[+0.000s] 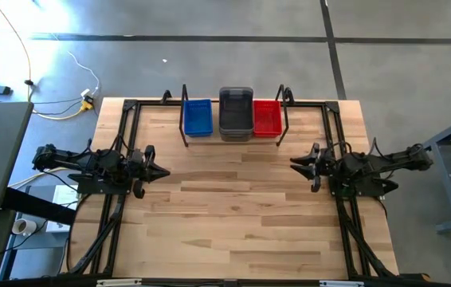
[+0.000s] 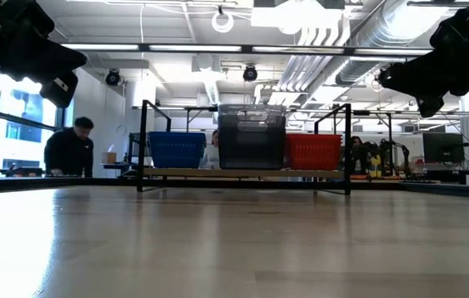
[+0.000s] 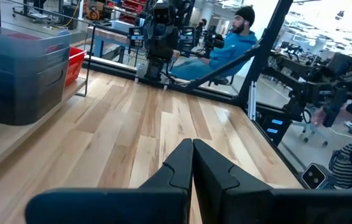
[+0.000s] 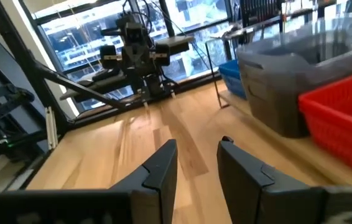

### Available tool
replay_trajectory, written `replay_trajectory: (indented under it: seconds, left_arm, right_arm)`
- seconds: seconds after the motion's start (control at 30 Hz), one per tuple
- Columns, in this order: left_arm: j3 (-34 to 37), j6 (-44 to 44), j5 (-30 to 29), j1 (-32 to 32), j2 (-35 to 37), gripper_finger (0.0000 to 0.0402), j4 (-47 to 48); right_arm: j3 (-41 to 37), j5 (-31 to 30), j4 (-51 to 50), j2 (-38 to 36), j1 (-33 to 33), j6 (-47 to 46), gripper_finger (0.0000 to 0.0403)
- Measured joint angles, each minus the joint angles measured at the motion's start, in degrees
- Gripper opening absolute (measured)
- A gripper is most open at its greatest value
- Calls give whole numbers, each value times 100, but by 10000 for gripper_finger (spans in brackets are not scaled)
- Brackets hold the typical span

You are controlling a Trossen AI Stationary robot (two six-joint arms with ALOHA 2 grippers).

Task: Stack baskets on shelf by color
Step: Return to Home Position

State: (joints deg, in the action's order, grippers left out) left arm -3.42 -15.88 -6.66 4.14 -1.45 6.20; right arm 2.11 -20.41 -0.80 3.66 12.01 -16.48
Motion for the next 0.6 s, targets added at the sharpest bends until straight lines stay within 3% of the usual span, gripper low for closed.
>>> replay_trajectory:
  seconds: [0.6]
  left_arm:
    - [0, 0, -7, 1, 0, 0, 0]
  right_arm:
    - [0, 32, -9, 88, 0, -145, 99]
